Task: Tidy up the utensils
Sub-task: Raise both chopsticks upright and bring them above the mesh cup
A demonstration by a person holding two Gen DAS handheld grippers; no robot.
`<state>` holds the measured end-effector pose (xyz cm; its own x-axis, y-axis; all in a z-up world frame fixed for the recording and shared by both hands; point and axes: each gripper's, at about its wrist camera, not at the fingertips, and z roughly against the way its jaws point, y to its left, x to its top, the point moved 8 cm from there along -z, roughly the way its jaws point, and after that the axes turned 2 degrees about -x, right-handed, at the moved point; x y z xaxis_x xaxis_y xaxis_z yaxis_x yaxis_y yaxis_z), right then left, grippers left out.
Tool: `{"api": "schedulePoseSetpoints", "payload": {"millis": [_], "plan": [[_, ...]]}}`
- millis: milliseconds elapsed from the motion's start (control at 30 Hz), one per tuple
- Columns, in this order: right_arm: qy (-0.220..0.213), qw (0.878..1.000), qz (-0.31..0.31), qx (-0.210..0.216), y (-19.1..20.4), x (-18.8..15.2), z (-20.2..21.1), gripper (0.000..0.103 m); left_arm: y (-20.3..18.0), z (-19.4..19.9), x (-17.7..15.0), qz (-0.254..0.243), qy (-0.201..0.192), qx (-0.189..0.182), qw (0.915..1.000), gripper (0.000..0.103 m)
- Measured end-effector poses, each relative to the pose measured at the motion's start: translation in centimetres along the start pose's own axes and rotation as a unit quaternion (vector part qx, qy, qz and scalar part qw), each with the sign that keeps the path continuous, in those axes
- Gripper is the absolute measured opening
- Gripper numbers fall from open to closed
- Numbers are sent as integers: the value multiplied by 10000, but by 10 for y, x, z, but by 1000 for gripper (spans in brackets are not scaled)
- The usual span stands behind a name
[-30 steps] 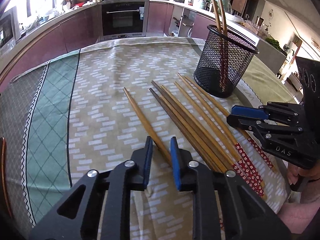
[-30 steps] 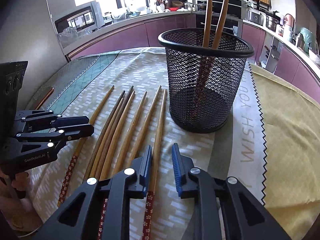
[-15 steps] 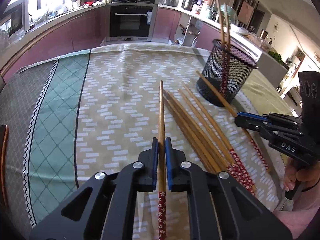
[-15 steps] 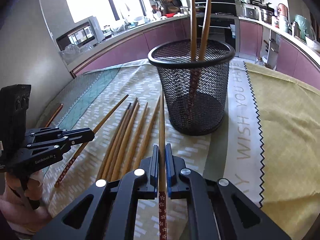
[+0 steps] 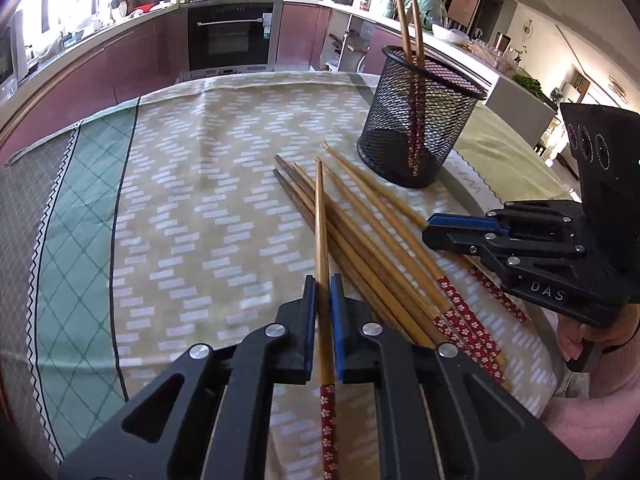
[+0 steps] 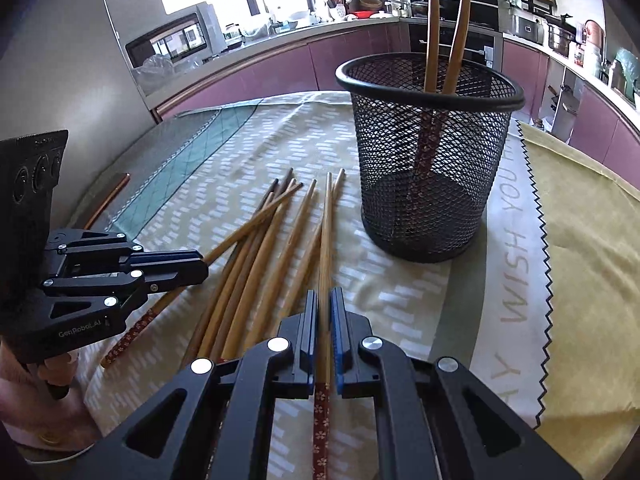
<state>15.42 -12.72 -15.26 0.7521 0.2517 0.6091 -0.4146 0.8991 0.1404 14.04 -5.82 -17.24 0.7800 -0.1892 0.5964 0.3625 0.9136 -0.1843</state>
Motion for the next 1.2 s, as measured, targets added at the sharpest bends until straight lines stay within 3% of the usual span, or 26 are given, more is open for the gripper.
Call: {"api": "schedulePoseSetpoints", "payload": {"millis": [267, 500, 800, 1200], "plan": [[1, 10000, 45, 1, -3, 4, -6, 7, -1, -10, 10, -128, 44, 27, 9999, 14], [-231, 9997, 4, 122, -3, 2, 14, 6, -1, -4, 15, 9, -45, -4, 10000, 7], [-971, 9947, -80, 334, -8, 21, 68, 6, -11, 49, 39, 21, -629, -559, 9965, 7], [-1659, 9850, -249, 403, -27, 50, 114, 6, -36, 108, 78, -167, -1362, -1182, 9835, 7]]}}
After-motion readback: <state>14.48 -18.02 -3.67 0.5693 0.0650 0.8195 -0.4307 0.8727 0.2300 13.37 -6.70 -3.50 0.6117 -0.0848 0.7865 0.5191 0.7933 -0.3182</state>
